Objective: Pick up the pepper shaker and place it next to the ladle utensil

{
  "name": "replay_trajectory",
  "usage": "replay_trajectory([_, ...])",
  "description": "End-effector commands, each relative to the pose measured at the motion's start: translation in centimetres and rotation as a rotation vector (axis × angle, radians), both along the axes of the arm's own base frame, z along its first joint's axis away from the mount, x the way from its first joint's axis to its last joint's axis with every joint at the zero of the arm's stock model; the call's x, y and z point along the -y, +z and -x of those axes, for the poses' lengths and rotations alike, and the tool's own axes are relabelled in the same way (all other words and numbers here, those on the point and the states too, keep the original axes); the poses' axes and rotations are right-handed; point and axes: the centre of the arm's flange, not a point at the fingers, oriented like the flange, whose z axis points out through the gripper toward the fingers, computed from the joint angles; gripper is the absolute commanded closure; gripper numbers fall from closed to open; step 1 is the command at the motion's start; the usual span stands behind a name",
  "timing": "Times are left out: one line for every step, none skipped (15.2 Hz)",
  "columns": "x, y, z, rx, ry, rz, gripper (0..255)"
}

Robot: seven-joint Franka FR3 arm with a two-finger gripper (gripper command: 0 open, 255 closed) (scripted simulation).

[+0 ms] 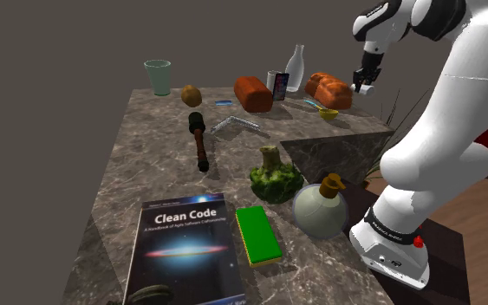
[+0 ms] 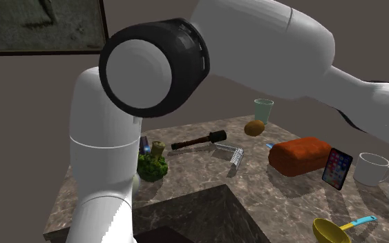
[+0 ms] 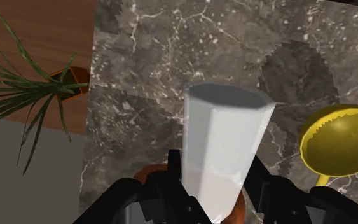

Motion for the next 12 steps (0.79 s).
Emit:
replay_trajectory([2.3, 0.1, 1.0, 0.000, 0.002, 0.000, 255])
replay_trajectory([3.0, 0.1, 1.3, 0.000, 0.002, 0.000, 255])
replay_trajectory([3.0, -0.4, 1.3, 0.000, 0.002, 0.000, 255])
replay_trajectory([3.0, -1.0, 1.3, 0.000, 0.002, 0.000, 255])
replay_trajectory([3.0, -1.5, 1.3, 0.000, 0.002, 0.000, 255])
replay_trajectory([3.0, -2.0, 1.3, 0.000, 0.002, 0.000, 255])
replay_trajectory([3.0, -2.5, 1.3, 0.000, 0.002, 0.000, 255])
replay_trajectory([3.0, -3.1, 1.3, 0.000, 0.002, 0.000, 255])
replay_trajectory([3.0, -3.6, 1.3, 0.000, 0.002, 0.000, 255])
replay_trajectory([3.0, -4.1, 1.3, 0.000, 0.002, 0.000, 255])
replay_trajectory([3.0, -4.7, 1.3, 0.000, 0.002, 0.000, 255])
replay_trajectory([3.0, -5.2, 1.3, 0.000, 0.002, 0.000, 255])
